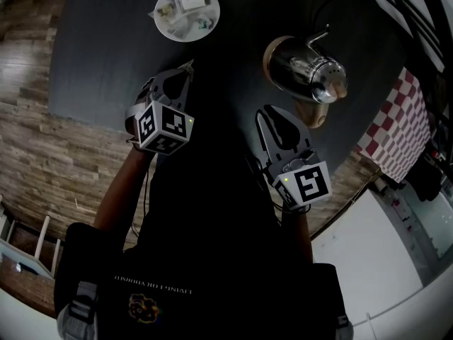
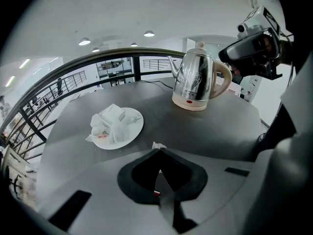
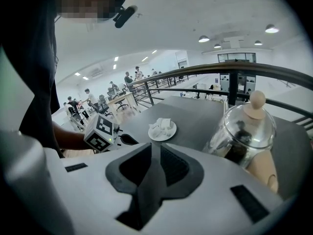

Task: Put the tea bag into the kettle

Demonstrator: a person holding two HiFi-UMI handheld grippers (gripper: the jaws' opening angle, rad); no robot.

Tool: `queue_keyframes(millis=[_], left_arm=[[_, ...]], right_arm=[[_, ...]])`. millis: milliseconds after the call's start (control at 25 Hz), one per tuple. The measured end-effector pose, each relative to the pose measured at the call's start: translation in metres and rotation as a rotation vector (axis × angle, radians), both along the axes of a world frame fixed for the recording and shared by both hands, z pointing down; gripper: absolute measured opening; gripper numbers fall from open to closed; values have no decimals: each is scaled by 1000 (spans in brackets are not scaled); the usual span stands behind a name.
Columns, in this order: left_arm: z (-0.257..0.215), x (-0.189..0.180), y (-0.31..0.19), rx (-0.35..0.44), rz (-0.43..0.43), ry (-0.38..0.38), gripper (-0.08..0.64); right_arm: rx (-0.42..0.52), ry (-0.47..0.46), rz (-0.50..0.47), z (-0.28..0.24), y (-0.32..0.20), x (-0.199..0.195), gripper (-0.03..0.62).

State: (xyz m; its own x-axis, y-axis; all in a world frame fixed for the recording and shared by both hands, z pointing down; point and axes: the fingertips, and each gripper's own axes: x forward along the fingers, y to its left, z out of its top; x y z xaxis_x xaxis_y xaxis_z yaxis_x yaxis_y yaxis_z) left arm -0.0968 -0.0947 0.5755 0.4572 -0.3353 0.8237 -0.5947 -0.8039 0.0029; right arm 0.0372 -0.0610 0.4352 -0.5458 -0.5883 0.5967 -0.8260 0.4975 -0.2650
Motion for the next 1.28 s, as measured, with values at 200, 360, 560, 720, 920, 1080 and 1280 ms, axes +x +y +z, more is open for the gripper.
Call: queue_keyframes(millis=[200,360,560,720,920,1080,1280], left_arm=[[-15,2,-2,26,-4,12,6],[-27,3,-2,45,-9,16,6],[-41,5,2,70,-6,16,6],[-49,8,5,87,-6,12,6],[-63,13,15,119,-5,13,6],[-72,19,24,134,-11,6,6],[-85,34,38,159,-8,12,6]], right_arm=[[29,0,-4,-6,-3,1,63],[55,0,-12,-10,-3,4,63],[81,5,5,-17,-2,12,63],[108,11,16,-22,-2,24,63],[150,31,43,-33,2,43,63],[193,57,69,-45,3,70,63],[245,93,113,-58,3,110,63]])
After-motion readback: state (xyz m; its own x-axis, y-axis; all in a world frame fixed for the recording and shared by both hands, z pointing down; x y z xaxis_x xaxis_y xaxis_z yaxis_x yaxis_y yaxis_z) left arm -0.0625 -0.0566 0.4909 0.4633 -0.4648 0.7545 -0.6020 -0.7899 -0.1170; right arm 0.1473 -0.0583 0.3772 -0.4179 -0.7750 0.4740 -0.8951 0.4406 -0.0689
